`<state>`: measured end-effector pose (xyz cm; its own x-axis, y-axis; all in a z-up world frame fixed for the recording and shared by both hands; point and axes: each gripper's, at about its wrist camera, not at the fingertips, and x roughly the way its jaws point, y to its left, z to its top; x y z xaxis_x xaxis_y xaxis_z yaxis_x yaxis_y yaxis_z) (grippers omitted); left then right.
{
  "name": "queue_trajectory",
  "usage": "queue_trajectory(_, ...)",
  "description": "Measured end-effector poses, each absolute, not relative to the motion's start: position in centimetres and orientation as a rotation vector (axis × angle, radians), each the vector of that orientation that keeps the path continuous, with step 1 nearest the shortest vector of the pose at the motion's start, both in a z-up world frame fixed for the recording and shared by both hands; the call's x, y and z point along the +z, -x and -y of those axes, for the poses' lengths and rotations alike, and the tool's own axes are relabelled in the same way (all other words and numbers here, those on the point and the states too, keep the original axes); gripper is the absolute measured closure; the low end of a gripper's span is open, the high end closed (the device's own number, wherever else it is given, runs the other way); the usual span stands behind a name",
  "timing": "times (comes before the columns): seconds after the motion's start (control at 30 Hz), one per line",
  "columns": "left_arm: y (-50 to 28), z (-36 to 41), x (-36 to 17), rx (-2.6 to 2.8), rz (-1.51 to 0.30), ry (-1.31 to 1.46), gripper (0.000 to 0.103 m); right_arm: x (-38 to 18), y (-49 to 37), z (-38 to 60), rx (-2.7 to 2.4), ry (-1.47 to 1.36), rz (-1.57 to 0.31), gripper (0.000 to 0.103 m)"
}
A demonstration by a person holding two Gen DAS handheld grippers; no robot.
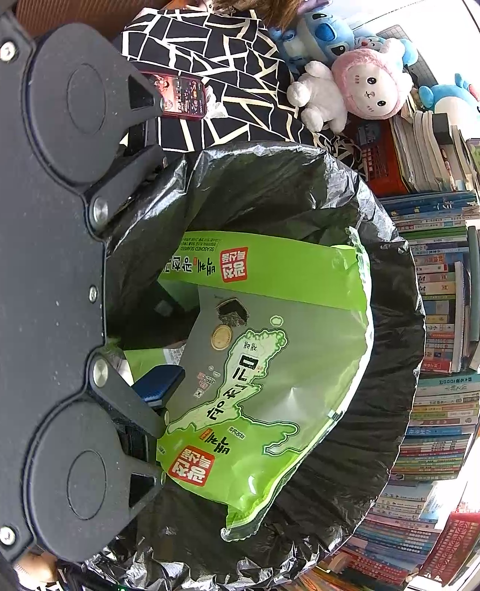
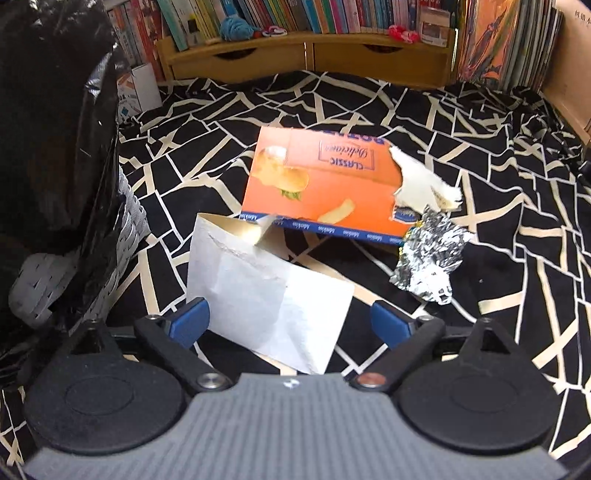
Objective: Collect trash
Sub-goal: 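Move the right tool back to the pile toward the white paper, then close the right tool on the white paper sheet and lift it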
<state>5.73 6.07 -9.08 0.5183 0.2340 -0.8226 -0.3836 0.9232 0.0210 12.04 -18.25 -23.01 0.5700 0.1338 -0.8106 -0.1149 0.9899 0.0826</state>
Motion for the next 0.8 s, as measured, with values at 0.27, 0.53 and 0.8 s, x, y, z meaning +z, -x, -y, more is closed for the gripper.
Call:
queue_trajectory(0.27,-5.7,-6.0,-9.1,0.374,-0.959,0.161,0.018,-23.6,-12.6,17.6,0.164,-0.041,-0.955,0.003)
queue_trajectory(0.53,-5.7,-5.9,-9.0,0.373,-0.962,0.156,0.018,-24.0,-13.6,16.9,0.158,-0.053,-0.958,0.001)
queue_trajectory(0.8,-5.8,-5.9,-9.0,0.378,-0.959,0.159,0.018,-23.6,-13.6,17.7,0.17,-0.086,-0.965,0.014)
